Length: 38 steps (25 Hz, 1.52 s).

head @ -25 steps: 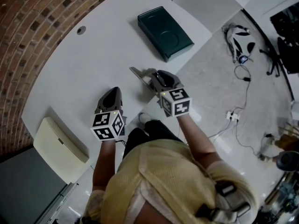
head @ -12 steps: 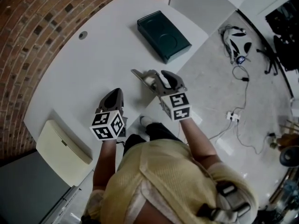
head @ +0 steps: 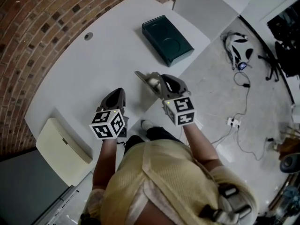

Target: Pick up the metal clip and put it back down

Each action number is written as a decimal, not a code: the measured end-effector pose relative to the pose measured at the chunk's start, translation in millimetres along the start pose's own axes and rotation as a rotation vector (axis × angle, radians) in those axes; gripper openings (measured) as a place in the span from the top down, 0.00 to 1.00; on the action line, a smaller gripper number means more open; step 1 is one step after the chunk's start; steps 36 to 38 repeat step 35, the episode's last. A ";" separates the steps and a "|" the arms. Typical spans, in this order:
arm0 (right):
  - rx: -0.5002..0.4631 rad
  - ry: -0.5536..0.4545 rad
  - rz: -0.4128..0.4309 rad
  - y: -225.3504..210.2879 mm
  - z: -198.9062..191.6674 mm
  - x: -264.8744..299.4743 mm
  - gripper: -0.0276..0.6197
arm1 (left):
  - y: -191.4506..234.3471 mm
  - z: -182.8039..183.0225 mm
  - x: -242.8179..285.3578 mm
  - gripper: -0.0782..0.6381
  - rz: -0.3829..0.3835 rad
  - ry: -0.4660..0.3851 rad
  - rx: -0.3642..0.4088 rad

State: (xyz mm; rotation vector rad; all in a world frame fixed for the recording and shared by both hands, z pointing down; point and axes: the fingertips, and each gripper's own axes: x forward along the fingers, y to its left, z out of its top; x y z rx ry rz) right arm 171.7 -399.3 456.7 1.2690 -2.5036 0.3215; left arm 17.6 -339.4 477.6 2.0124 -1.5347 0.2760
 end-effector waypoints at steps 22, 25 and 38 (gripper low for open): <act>0.036 0.038 0.034 6.5 4.3 -4.8 0.95 | 7.6 7.8 -7.7 0.88 0.039 -0.017 -0.011; 0.036 0.040 0.040 6.5 3.0 -4.9 0.95 | 5.5 7.0 -7.2 0.88 0.040 -0.013 -0.008; 0.048 0.045 0.051 8.7 -0.9 -5.2 0.95 | 1.0 0.5 -6.7 0.89 0.036 0.011 -0.008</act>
